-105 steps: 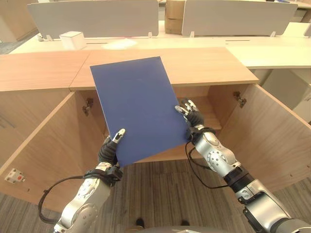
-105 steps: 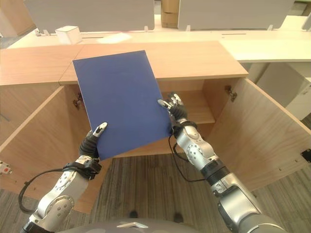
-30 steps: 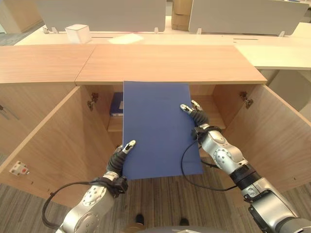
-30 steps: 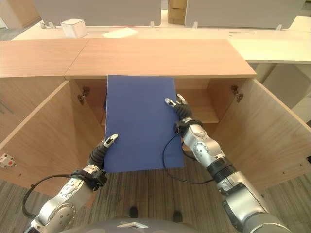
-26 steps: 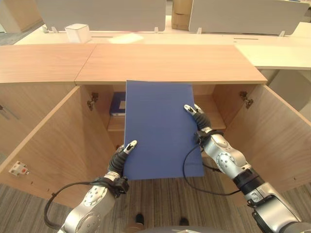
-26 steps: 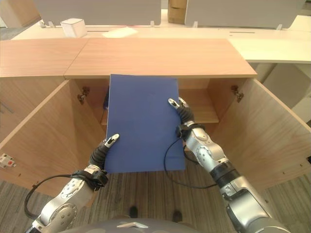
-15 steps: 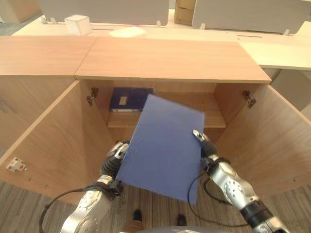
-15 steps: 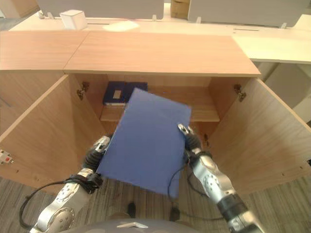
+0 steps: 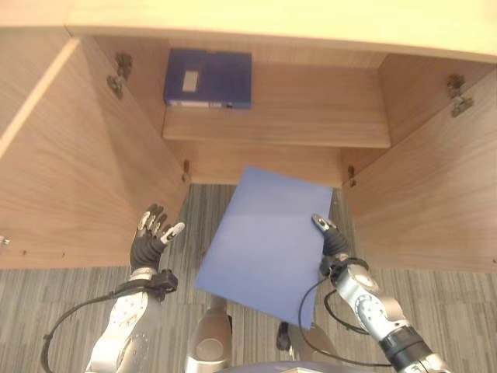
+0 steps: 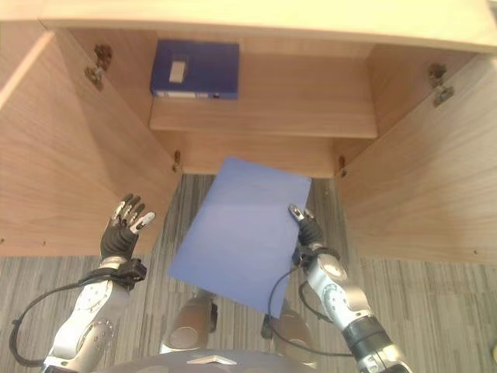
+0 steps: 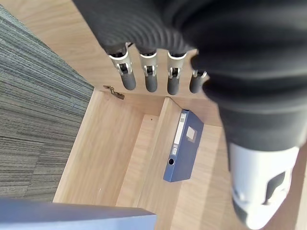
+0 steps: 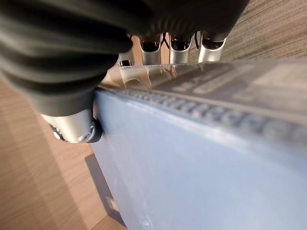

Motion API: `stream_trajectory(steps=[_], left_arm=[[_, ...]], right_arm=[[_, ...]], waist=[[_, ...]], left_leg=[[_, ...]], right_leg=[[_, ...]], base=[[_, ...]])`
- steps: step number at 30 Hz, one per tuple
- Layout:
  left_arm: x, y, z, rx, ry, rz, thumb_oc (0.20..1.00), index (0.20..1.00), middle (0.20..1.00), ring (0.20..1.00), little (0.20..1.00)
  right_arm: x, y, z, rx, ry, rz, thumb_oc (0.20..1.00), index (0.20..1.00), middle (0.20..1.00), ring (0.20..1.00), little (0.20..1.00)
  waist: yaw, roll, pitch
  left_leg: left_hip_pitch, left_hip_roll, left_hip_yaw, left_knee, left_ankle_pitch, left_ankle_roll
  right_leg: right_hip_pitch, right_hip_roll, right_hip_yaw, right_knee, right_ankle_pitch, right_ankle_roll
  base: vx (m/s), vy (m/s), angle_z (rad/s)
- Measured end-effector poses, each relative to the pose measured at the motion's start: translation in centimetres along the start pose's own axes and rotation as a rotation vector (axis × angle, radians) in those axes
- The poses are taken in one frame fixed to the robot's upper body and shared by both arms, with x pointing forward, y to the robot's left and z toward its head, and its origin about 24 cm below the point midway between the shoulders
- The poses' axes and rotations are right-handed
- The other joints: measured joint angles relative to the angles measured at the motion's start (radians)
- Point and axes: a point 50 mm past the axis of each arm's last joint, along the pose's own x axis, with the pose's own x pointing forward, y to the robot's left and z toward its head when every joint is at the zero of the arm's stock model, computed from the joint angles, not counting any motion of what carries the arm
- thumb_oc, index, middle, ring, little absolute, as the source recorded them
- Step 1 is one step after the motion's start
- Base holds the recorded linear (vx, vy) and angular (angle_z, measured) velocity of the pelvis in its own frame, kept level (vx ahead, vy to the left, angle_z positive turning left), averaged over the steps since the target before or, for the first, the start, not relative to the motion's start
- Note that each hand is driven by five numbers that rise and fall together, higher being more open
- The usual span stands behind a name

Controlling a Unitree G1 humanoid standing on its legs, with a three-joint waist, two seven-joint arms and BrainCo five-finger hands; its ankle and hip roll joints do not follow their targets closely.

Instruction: Put the empty folder in the office cabinet

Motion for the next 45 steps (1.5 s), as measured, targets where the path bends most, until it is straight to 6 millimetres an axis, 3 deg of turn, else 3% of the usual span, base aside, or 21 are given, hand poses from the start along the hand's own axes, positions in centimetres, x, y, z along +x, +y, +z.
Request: stream_trajectory(steps=[4, 8, 10, 13, 15, 19, 22, 29, 33, 36, 37, 38, 39, 40, 44, 45], left_arm=[[0.9, -0.4, 0.8, 0.048, -0.059, 0.024, 1.0, 1.0, 1.0, 1.0, 1.0], [2.0, 0.5, -0.1, 0.122, -0.067, 0.107, 1.0, 1.0, 1.0, 1.0, 1.0], [3.2, 1.6, -1.8, 0.185, -0.023, 0.201, 1.0, 1.0, 1.0, 1.0, 1.0], [4.6, 4.0, -5.9, 0.281, 0.148, 0.368, 1.0, 1.0, 1.0, 1.0, 1.0], [2.8, 5.2, -9.3, 0.342, 0.312, 0.429, 1.0, 1.0, 1.0, 1.0, 1.0], [-0.6, 5.9, -13.1, 0.444, 0.503, 0.429, 1.0, 1.0, 1.0, 1.0, 1.0], [-1.4, 6.5, -14.1, 0.537, 0.58, 0.408, 1.0, 1.0, 1.0, 1.0, 1.0], [-2.0, 6.7, -14.7, 0.6, 0.621, 0.389, 1.0, 1.0, 1.0, 1.0, 1.0], [-1.8, 6.4, -14.8, 0.639, 0.613, 0.374, 1.0, 1.0, 1.0, 1.0, 1.0], [-0.5, 5.8, -14.0, 0.664, 0.561, 0.351, 1.0, 1.0, 1.0, 1.0, 1.0], [-0.1, 5.5, -13.7, 0.669, 0.535, 0.334, 1.0, 1.0, 1.0, 1.0, 1.0], [0.2, 5.4, -13.5, 0.702, 0.512, 0.313, 1.0, 1.0, 1.0, 1.0, 1.0], [0.2, 5.4, -13.5, 0.702, 0.512, 0.313, 1.0, 1.0, 1.0, 1.0, 1.0], [0.4, 5.3, -13.3, 0.72, 0.488, 0.288, 1.0, 1.0, 1.0, 1.0, 1.0], [-0.2, 5.5, -13.8, 0.751, 0.521, 0.271, 1.0, 1.0, 1.0, 1.0, 1.0], [-0.2, 5.5, -13.9, 0.756, 0.524, 0.268, 1.0, 1.0, 1.0, 1.0, 1.0]], right_arm=[[1.1, 1.1, 1.5, -0.004, -0.063, 0.007, 0.2, 0.2, 0.2, 0.2, 0.2], [2.1, 1.5, 2.8, -0.008, -0.127, 0.002, 0.2, 0.2, 0.2, 0.2, 0.2], [3.4, 2.5, 4.8, -0.014, -0.196, 0.005, 0.2, 0.2, 0.2, 0.2, 0.2], [5.2, 3.9, 8.6, -0.011, -0.307, 0.023, 0.2, 0.2, 0.2, 0.2, 0.2], [5.6, 5.6, 11.5, 0.045, -0.415, 0.066, 0.2, 0.2, 0.2, 0.2, 0.2], [5.5, 7.0, 16.3, 0.148, -0.594, 0.11, 0.2, 0.2, 0.2, 0.2, 0.2], [5.7, 6.6, 16.8, 0.212, -0.616, 0.084, 0.2, 0.2, 0.2, 0.2, 0.2], [5.9, 5.8, 15.7, 0.286, -0.606, 0.027, 0.2, 0.2, 0.2, 0.2, 0.2], [6.0, 4.6, 16.8, 0.38, -0.667, -0.092, 0.2, 0.2, 0.2, 0.2, 0.2], [6.7, 4.4, 21.0, 0.464, -0.745, -0.228, 0.2, 0.2, 0.2, 0.2, 0.2], [7.1, 4.0, 23.1, 0.466, -0.757, -0.31, 0.2, 0.2, 0.2, 0.2, 0.2], [6.3, 3.6, 26.6, 0.477, -0.826, -0.365, 0.2, 0.2, 0.2, 0.2, 0.2], [6.3, 3.6, 26.6, 0.477, -0.826, -0.365, 0.2, 0.2, 0.2, 0.2, 0.2], [4.2, 1.5, 30.8, 0.422, -0.925, -0.457, 0.2, 0.2, 0.2, 0.2, 0.2], [-0.3, -1.1, 36.1, 0.38, -1.103, -0.543, 0.2, 0.2, 0.2, 0.2, 0.2], [-0.6, -1.1, 36.6, 0.383, -1.112, -0.551, 0.2, 0.2, 0.2, 0.2, 0.2]], waist=[[0.012, -0.004, 0.039], [0.017, -0.001, 0.064], [0.026, 0.002, 0.097], [0.047, 0.018, 0.148], [0.067, 0.021, 0.168], [0.106, 0.024, 0.2], [0.111, 0.024, 0.2], [0.09, 0.023, 0.2], [0.086, 0.024, 0.199], [0.094, 0.024, 0.199], [0.099, 0.026, 0.198], [0.109, 0.028, 0.199], [0.109, 0.028, 0.199], [0.145, 0.036, 0.198], [0.174, 0.052, 0.197], [0.175, 0.052, 0.197]], left_leg=[[-0.05, 0.001, -0.002, 0.0, 0.012, 0.006], [-0.081, 0.001, -0.01, 0.001, 0.014, 0.006], [-0.115, 0.004, -0.013, 0.001, 0.022, 0.004], [-0.16, 0.012, -0.032, 0.001, 0.033, -0.006], [-0.201, 0.015, -0.031, 0.001, 0.038, -0.008], [-0.237, 0.014, -0.028, 0.001, 0.039, -0.006], [-0.242, 0.01, -0.029, 0.001, 0.039, -0.006], [-0.248, 0.011, -0.029, 0.001, 0.041, -0.006], [-0.264, 0.01, -0.034, 0.001, 0.047, -0.005], [-0.302, 0.009, -0.039, 0.001, 0.06, -0.006], [-0.314, 0.008, -0.047, 0.001, 0.066, -0.006], [-0.332, 0.006, -0.053, 0.001, 0.073, -0.006], [-0.332, 0.006, -0.053, 0.001, 0.073, -0.006], [-0.35, 0.004, -0.062, 0.001, 0.078, -0.006], [-0.36, -0.012, -0.079, 0.001, 0.079, -0.007], [-0.361, -0.016, -0.081, 0.001, 0.079, -0.007]], right_leg=[[-0.047, 0.002, -0.005, 0.0, 0.006, -0.006], [-0.075, 0.002, -0.015, 0.0, 0.008, -0.007], [-0.105, 0.005, -0.025, 0.0, 0.015, -0.015], [-0.142, 0.016, -0.033, 0.001, 0.023, -0.018], [-0.185, 0.019, -0.033, 0.001, 0.028, -0.025], [-0.221, 0.017, -0.029, 0.001, 0.032, -0.03], [-0.225, 0.013, -0.029, 0.001, 0.032, -0.03], [-0.232, 0.015, -0.028, 0.0, 0.033, -0.027], [-0.245, 0.014, -0.029, 0.0, 0.036, -0.024], [-0.28, 0.014, -0.03, 0.0, 0.041, -0.022], [-0.292, 0.014, -0.033, 0.0, 0.047, -0.02], [-0.307, 0.013, -0.038, 0.0, 0.048, -0.02], [-0.307, 0.013, -0.038, 0.0, 0.048, -0.02], [-0.32, 0.01, -0.053, 0.0, 0.048, -0.019], [-0.322, -0.005, -0.066, 0.0, 0.048, -0.019], [-0.323, -0.008, -0.067, 0.0, 0.048, -0.019]], base=[[-0.04, -0.023, 0.04], [-0.05, -0.035, 0.04], [-0.06, -0.043, 0.06], [-0.05, -0.013, 0.08], [-0.02, 0.006, 0.03], [0.0, -0.003, -0.01], [0.01, 0.007, 0.03], [0.0, 0.0, 0.0], [0.0, 0.006, 0.02], [0.0, 0.0, 0.0], [0.0, -0.01, 0.08], [0.0, -0.01, 0.07], [0.01, -0.021, 0.17], [0.02, -0.014, 0.17], [0.02, -0.014, 0.14], [0.03, -0.008, 0.08]])
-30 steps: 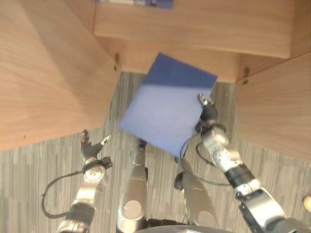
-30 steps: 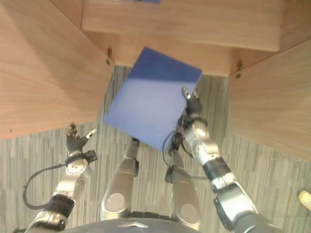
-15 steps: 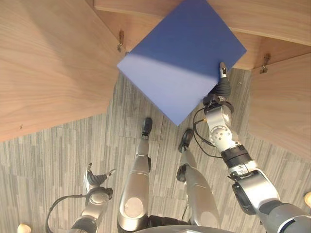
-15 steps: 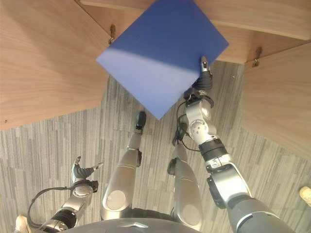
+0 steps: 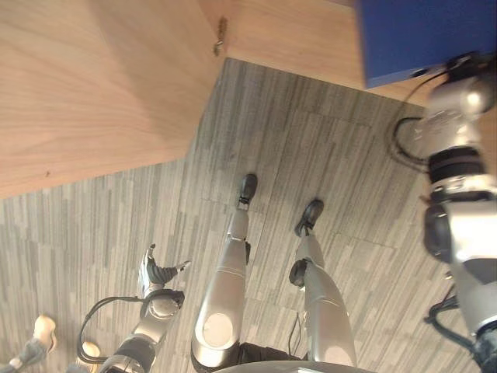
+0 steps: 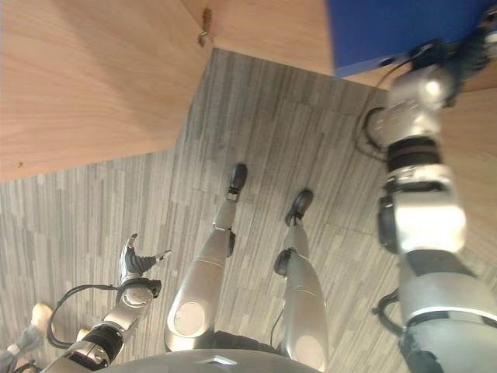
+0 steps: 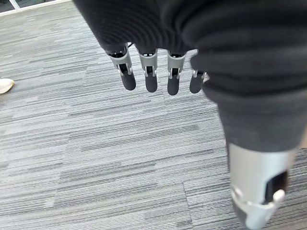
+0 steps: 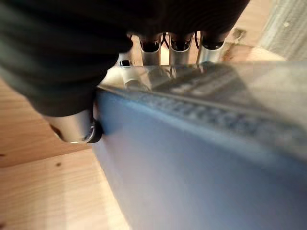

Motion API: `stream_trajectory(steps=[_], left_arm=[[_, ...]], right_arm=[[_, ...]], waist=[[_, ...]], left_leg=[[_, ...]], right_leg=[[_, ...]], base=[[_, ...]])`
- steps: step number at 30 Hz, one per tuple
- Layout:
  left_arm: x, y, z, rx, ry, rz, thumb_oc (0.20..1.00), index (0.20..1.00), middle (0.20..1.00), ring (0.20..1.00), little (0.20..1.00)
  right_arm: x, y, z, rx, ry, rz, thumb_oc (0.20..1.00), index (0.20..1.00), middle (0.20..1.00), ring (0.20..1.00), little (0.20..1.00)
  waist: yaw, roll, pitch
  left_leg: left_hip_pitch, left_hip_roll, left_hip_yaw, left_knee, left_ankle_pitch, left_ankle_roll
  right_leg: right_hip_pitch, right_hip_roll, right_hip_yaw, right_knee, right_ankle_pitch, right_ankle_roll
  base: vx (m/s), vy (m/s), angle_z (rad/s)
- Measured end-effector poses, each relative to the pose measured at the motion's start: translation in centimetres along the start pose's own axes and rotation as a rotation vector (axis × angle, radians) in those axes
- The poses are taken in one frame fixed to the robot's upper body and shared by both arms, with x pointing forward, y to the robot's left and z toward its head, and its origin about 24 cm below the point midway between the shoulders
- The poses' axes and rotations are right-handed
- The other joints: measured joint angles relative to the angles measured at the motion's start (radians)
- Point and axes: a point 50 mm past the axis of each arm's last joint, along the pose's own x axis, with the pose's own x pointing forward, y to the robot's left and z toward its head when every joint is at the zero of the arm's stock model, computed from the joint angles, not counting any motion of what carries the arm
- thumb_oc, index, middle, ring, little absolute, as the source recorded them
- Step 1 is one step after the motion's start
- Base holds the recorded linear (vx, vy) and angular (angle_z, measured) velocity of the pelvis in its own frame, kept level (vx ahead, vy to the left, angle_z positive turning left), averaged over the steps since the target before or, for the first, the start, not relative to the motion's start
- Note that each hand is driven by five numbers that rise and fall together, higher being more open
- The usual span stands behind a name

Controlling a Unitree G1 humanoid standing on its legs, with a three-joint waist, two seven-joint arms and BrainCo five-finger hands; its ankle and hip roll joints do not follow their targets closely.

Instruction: Put the empty folder in the office cabinet

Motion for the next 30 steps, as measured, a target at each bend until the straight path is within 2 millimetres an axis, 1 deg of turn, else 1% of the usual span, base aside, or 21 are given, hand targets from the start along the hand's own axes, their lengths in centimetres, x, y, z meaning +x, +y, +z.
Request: stream_trajectory(steps=[1, 4, 5, 7, 9, 13, 14, 15, 16, 17, 18, 19, 20, 22, 24, 25, 27, 30], left_arm=[[0.0, 0.0, 0.1, 0.005, -0.006, -0.003, 1.0, 1.0, 1.0, 1.0, 1.0], [0.0, -0.2, 0.3, 0.012, -0.019, -0.012, 1.0, 1.0, 1.0, 1.0, 1.0], [0.0, -0.4, 0.5, 0.019, -0.024, -0.019, 1.0, 1.0, 1.0, 1.0, 1.0], [0.1, -0.7, 0.7, 0.03, -0.035, -0.032, 1.0, 1.0, 1.0, 1.0, 1.0], [0.2, -0.9, 0.9, 0.043, -0.042, -0.043, 1.0, 1.0, 1.0, 1.0, 1.0], [0.5, -1.0, 1.6, 0.041, -0.062, -0.042, 1.0, 1.0, 1.0, 1.0, 1.0], [0.5, -1.0, 1.6, 0.041, -0.062, -0.042, 1.0, 1.0, 1.0, 1.0, 1.0], [0.5, -1.3, 2.0, 0.031, -0.079, -0.049, 1.0, 1.0, 1.0, 1.0, 1.0], [0.5, -1.4, 2.2, 0.023, -0.089, -0.05, 1.0, 1.0, 1.0, 1.0, 1.0], [0.5, -1.4, 2.2, 0.023, -0.089, -0.05, 1.0, 1.0, 1.0, 1.0, 1.0], [0.5, -1.3, 2.3, 0.013, -0.094, -0.048, 1.0, 1.0, 1.0, 1.0, 1.0], [0.5, -1.3, 2.3, 0.013, -0.094, -0.048, 1.0, 1.0, 1.0, 1.0, 1.0], [0.5, -1.3, 2.3, 0.009, -0.095, -0.049, 1.0, 1.0, 1.0, 1.0, 1.0], [0.5, -1.5, 2.4, 0.004, -0.105, -0.058, 1.0, 1.0, 1.0, 1.0, 1.0], [0.4, -1.5, 2.4, 0.008, -0.106, -0.063, 1.0, 1.0, 1.0, 1.0, 1.0], [0.5, -1.7, 2.7, 0.015, -0.118, -0.071, 1.0, 1.0, 1.0, 1.0, 1.0], [0.6, -1.9, 3.2, 0.025, -0.133, -0.082, 1.0, 1.0, 1.0, 1.0, 1.0], [0.7, -2.0, 5.0, -0.005, -0.203, -0.087, 1.0, 1.0, 1.0, 1.0, 1.0]], right_arm=[[0.3, 0.2, 0.5, 0.013, -0.005, -0.026, 0.2, 0.2, 0.2, 0.2, 0.2], [0.9, 0.7, 1.0, 0.079, 0.03, -0.12, 0.2, 0.2, 0.2, 0.2, 0.2], [0.9, 0.5, 1.0, 0.092, 0.041, -0.15, 0.2, 0.2, 0.2, 0.2, 0.2], [1.2, -0.4, 0.8, 0.112, 0.067, -0.225, 0.2, 0.2, 0.2, 0.2, 0.2], [1.4, -0.7, 0.8, 0.131, 0.101, -0.291, 0.2, 0.2, 0.2, 0.2, 0.2], [2.1, -0.9, 2.3, 0.141, 0.087, -0.312, 0.2, 0.2, 0.2, 0.2, 0.2], [2.1, -0.9, 2.3, 0.141, 0.087, -0.312, 0.2, 0.2, 0.2, 0.2, 0.2], [2.7, -0.6, 3.9, 0.121, 0.069, -0.325, 0.2, 0.2, 0.2, 0.2, 0.2], [3.2, 0.0, 6.0, 0.118, 0.019, -0.309, 0.2, 0.2, 0.2, 0.2, 0.2], [3.2, 0.0, 6.0, 0.118, 0.019, -0.309, 0.2, 0.2, 0.2, 0.2, 0.2], [3.6, 1.3, 8.5, 0.11, -0.041, -0.271, 0.2, 0.2, 0.2, 0.2, 0.2], [3.6, 1.3, 8.5, 0.11, -0.041, -0.271, 0.2, 0.2, 0.2, 0.2, 0.2], [3.7, 2.3, 10.1, 0.125, -0.071, -0.239, 0.2, 0.2, 0.2, 0.2, 0.2], [3.5, 3.9, 12.0, 0.125, -0.098, -0.211, 0.2, 0.2, 0.2, 0.2, 0.2], [3.1, 5.7, 13.2, 0.1, -0.14, -0.149, 0.2, 0.2, 0.2, 0.2, 0.2], [3.0, 6.0, 13.8, 0.106, -0.158, -0.138, 0.2, 0.2, 0.2, 0.2, 0.2], [3.1, 5.8, 13.8, 0.108, -0.151, -0.151, 0.2, 0.2, 0.2, 0.2, 0.2], [3.1, 5.7, 13.7, 0.124, -0.139, -0.159, 0.2, 0.2, 0.2, 0.2, 0.2]], waist=[[-0.001, 0.001, 0.0], [0.002, 0.001, 0.0], [0.004, 0.001, 0.0], [0.014, 0.001, -0.001], [0.017, 0.004, -0.002], [0.034, 0.014, -0.004], [0.034, 0.014, -0.004], [0.037, 0.032, -0.014], [0.039, 0.045, -0.021], [0.039, 0.045, -0.021], [0.044, 0.05, -0.024], [0.044, 0.05, -0.024], [0.046, 0.05, -0.024], [0.053, 0.05, -0.027], [0.048, 0.05, -0.029], [0.048, 0.05, -0.029], [0.05, 0.049, -0.028], [0.049, 0.049, -0.028]], left_leg=[[-0.004, -0.006, 0.0, 0.0, 0.0, 0.0], [-0.025, -0.012, -0.001, 0.0, 0.003, 0.002], [-0.031, -0.014, -0.002, 0.0, 0.004, 0.003], [-0.038, -0.015, -0.004, 0.0, 0.005, 0.003], [-0.051, -0.016, -0.01, 0.0, 0.007, 0.005], [-0.067, -0.02, -0.021, 0.0, 0.01, 0.008], [-0.067, -0.02, -0.021, 0.0, 0.01, 0.008], [-0.083, -0.024, -0.03, 0.0, 0.014, 0.013], [-0.101, -0.027, -0.032, 0.0, 0.018, 0.015], [-0.101, -0.027, -0.032, 0.0, 0.018, 0.015], [-0.126, -0.03, -0.033, 0.0, 0.022, 0.016], [-0.126, -0.03, -0.033, 0.0, 0.022, 0.016], [-0.146, -0.034, -0.033, 0.0, 0.026, 0.02], [-0.181, -0.039, -0.034, 0.0, 0.03, 0.024], [-0.215, -0.041, -0.038, 0.0, 0.034, 0.027], [-0.239, -0.042, -0.043, 0.001, 0.04, 0.025], [-0.251, -0.046, -0.046, 0.001, 0.041, 0.025], [-0.255, -0.051, -0.042, 0.001, 0.041, 0.025]], right_leg=[[-0.004, -0.005, -0.001, 0.0, 0.001, 0.001], [-0.022, -0.012, -0.002, 0.0, 0.004, 0.005], [-0.028, -0.012, -0.003, 0.0, 0.004, 0.005], [-0.034, -0.013, -0.006, 0.0, 0.004, 0.005], [-0.042, -0.014, -0.012, 0.0, 0.004, 0.005], [-0.054, -0.017, -0.018, 0.0, 0.004, 0.006], [-0.054, -0.017, -0.018, 0.0, 0.004, 0.006], [-0.064, -0.02, -0.028, 0.0, 0.005, 0.007], [-0.079, -0.024, -0.039, 0.0, 0.006, 0.011], [-0.079, -0.024, -0.039, 0.0, 0.006, 0.011], [-0.104, -0.028, -0.041, 0.0, 0.009, 0.016], [-0.104, -0.028, -0.041, 0.0, 0.009, 0.016], [-0.123, -0.031, -0.041, 0.0, 0.013, 0.02], [-0.156, -0.036, -0.041, 0.0, 0.016, 0.025], [-0.188, -0.036, -0.043, 0.0, 0.018, 0.027], [-0.208, -0.037, -0.047, 0.0, 0.02, 0.028], [-0.22, -0.04, -0.048, 0.0, 0.02, 0.029], [-0.224, -0.047, -0.047, 0.0, 0.023, 0.032]], base=[[0.02, 0.003, 0.03], [0.03, -0.007, 0.03], [0.03, -0.005, 0.04], [0.03, -0.002, 0.05], [0.02, -0.004, 0.06], [0.02, -0.011, 0.05], [0.01, -0.012, 0.1], [0.0, -0.006, 0.16], [0.0, -0.006, 0.16], [0.01, -0.009, 0.09], [0.0, 0.0, 0.0], [0.0, 0.0, 0.0], [0.0, 0.0, 0.0], [-0.02, 0.027, 0.03], [0.0, 0.018, 0.04], [0.0, 0.037, 0.07], [0.0, 0.041, 0.05], [0.0, 0.0, 0.0]])
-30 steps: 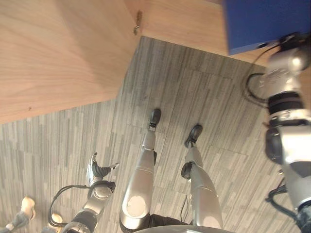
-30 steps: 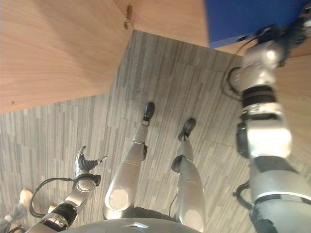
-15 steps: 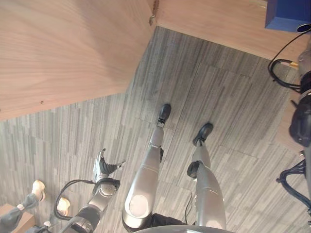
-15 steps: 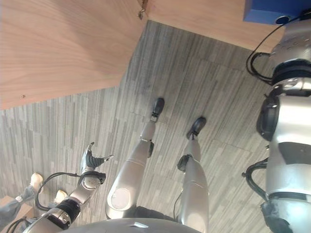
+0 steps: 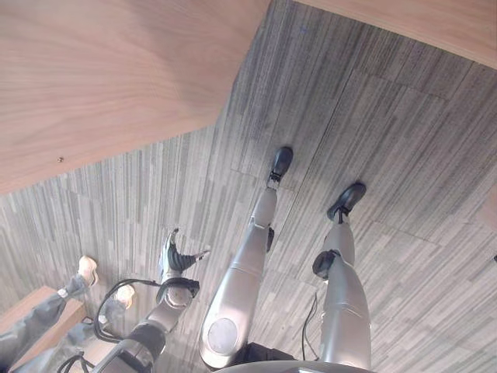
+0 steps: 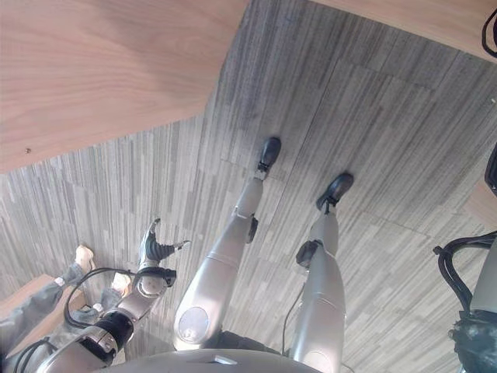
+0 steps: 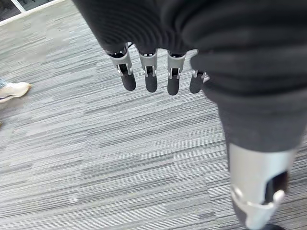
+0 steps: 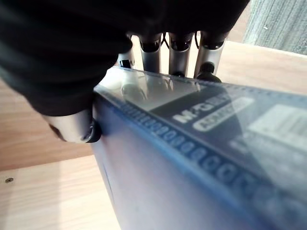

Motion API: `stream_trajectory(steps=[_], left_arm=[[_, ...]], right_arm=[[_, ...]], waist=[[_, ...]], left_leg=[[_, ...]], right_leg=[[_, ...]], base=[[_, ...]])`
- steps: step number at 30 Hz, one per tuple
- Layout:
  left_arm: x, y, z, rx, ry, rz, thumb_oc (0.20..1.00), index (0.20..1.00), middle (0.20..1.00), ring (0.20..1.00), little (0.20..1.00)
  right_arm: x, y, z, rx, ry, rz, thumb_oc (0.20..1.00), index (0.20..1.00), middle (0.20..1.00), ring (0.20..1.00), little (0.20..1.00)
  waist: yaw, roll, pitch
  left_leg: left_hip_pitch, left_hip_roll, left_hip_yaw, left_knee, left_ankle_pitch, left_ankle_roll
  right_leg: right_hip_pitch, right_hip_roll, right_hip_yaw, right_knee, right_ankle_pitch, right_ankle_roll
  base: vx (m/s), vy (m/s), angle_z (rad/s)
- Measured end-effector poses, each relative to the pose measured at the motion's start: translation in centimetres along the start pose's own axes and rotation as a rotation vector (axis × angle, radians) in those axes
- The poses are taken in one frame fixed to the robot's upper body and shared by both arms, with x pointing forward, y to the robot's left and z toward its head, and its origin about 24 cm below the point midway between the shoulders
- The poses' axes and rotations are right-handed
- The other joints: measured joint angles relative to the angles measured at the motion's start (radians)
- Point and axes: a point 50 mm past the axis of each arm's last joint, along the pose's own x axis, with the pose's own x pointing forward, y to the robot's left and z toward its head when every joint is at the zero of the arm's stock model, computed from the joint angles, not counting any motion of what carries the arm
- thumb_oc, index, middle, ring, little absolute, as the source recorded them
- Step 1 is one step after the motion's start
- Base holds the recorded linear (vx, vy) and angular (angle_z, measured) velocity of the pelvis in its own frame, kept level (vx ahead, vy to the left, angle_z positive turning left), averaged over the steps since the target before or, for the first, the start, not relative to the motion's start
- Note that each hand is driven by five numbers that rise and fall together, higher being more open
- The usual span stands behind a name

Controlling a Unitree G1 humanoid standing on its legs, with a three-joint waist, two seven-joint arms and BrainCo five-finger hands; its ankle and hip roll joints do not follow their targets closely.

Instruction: Put the empty folder in the office cabinet

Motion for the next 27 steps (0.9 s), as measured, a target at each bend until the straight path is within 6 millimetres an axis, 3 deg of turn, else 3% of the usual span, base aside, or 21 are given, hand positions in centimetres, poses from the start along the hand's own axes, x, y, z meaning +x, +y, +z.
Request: stream_trajectory(steps=[9, 18, 27], left_arm=[[0.1, 0.0, 0.6, -0.009, -0.028, -0.001, 1.0, 1.0, 1.0, 1.0, 1.0], [0.2, 0.1, 0.7, -0.005, -0.033, 0.004, 1.0, 1.0, 1.0, 1.0, 1.0], [0.3, 2.0, -0.5, 0.041, 0.008, 0.059, 1.0, 1.0, 1.0, 1.0, 1.0]], right_arm=[[0.0, -0.1, 0.2, -0.001, -0.008, -0.022, 0.2, 0.2, 0.2, 0.2, 0.2], [0.9, -0.9, 3.1, 0.045, -0.069, -0.118, 0.2, 0.2, 0.2, 0.2, 0.2], [1.1, -1.5, 3.6, 0.035, -0.092, -0.195, 0.2, 0.2, 0.2, 0.2, 0.2]], waist=[[-0.005, 0.0, 0.0], [-0.015, -0.008, -0.005], [-0.044, -0.008, -0.005]], left_leg=[[-0.013, -0.001, -0.012, 0.0, 0.005, 0.006], [-0.072, -0.028, -0.002, 0.0, 0.014, 0.009], [-0.056, -0.031, 0.036, 0.0, 0.016, 0.011]], right_leg=[[-0.009, 0.0, -0.008, 0.0, 0.001, 0.004], [-0.068, -0.028, -0.001, 0.0, 0.012, 0.019], [-0.072, -0.034, 0.04, 0.0, 0.022, 0.031]], base=[[0.0, 0.003, 0.01], [0.0, 0.005, 0.02], [0.0, -0.008, -0.07]])
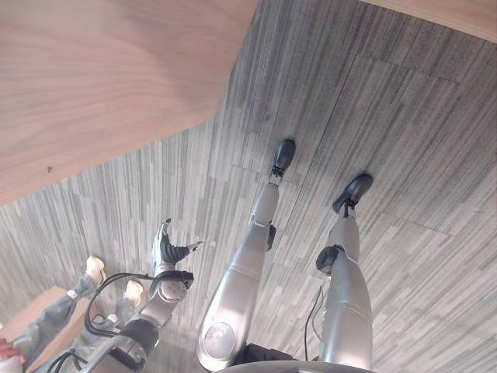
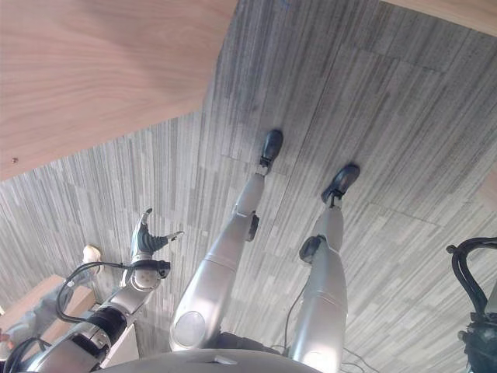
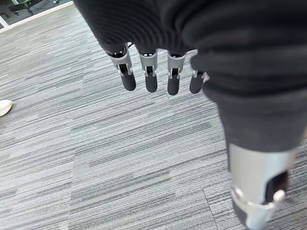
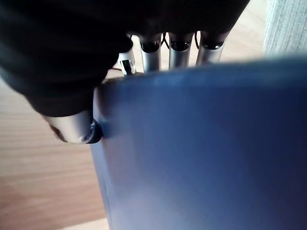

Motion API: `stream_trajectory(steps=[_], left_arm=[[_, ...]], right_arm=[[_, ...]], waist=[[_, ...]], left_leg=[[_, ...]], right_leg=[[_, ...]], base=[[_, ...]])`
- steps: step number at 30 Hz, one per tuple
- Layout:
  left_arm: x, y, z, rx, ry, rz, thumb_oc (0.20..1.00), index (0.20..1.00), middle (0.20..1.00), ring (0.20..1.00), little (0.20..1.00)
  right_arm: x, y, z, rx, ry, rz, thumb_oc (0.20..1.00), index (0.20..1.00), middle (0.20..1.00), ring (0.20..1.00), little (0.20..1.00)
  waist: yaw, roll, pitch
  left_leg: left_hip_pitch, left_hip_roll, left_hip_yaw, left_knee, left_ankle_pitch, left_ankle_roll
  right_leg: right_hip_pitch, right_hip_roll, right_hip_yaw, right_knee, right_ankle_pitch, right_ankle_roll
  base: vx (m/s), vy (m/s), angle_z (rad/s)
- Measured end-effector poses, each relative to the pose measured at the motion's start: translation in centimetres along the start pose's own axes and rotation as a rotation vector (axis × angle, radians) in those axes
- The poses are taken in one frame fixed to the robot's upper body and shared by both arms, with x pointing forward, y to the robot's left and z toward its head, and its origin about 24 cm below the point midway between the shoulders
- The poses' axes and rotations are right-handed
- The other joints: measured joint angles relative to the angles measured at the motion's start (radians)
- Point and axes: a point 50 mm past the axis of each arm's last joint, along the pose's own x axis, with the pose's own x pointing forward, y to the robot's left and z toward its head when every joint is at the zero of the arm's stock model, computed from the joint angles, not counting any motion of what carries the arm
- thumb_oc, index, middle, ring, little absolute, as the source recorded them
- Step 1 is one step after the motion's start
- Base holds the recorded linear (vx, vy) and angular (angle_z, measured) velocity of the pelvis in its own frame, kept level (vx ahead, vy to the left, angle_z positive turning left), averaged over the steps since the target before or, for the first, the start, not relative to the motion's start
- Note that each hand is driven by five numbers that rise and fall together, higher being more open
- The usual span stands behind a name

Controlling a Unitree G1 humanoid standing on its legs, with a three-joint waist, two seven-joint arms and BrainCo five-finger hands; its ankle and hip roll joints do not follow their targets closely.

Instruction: Put the empty folder in the office cabinet

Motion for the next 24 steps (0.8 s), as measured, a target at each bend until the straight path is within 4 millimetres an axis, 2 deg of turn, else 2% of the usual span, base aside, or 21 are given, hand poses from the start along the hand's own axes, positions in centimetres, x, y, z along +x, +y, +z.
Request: stream_trajectory(steps=[6, 13, 22, 24], left_arm=[[0.0, -0.1, 0.0, -0.004, 0.0, -0.001, 1.0, 1.0, 1.0, 1.0, 1.0], [0.0, 0.0, -0.1, -0.032, 0.014, 0.008, 1.0, 1.0, 1.0, 1.0, 1.0], [-0.1, 0.0, -0.8, -0.035, 0.051, 0.014, 1.0, 1.0, 1.0, 1.0, 1.0], [1.8, 1.1, -0.9, 0.06, 0.129, 0.047, 1.0, 1.0, 1.0, 1.0, 1.0]], right_arm=[[0.0, 0.0, 0.0, -0.008, -0.008, -0.006, 0.2, 0.2, 0.2, 0.2, 0.2], [0.0, -0.1, 0.1, -0.007, -0.009, -0.005, 0.2, 0.2, 0.2, 0.2, 0.2], [-0.3, 0.5, -0.5, -0.027, -0.002, 0.079, 0.2, 0.2, 0.2, 0.2, 0.2], [-2.9, 1.7, -4.2, -0.058, 0.062, 0.159, 0.2, 0.2, 0.2, 0.2, 0.2]], waist=[[-0.031, 0.0, 0.0], [-0.042, 0.0, 0.0], [-0.059, -0.004, -0.001], [-0.106, -0.041, -0.007]], left_leg=[[0.005, 0.005, 0.031, 0.0, 0.002, 0.003], [0.009, 0.009, 0.052, 0.0, 0.002, 0.003], [0.008, 0.021, 0.064, 0.0, -0.004, 0.015], [0.004, 0.02, 0.081, 0.014, -0.016, 0.03]], right_leg=[[-0.01, 0.003, 0.034, 0.0, 0.011, 0.007], [-0.02, 0.007, 0.06, 0.0, 0.022, 0.0], [-0.03, 0.019, 0.078, 0.0, 0.025, -0.004], [-0.041, 0.02, 0.102, 0.0, 0.029, -0.004]], base=[[0.0, -0.015, -0.1], [0.0, -0.012, -0.08], [0.0, 0.05, -0.05], [-0.01, 0.099, -0.17]])
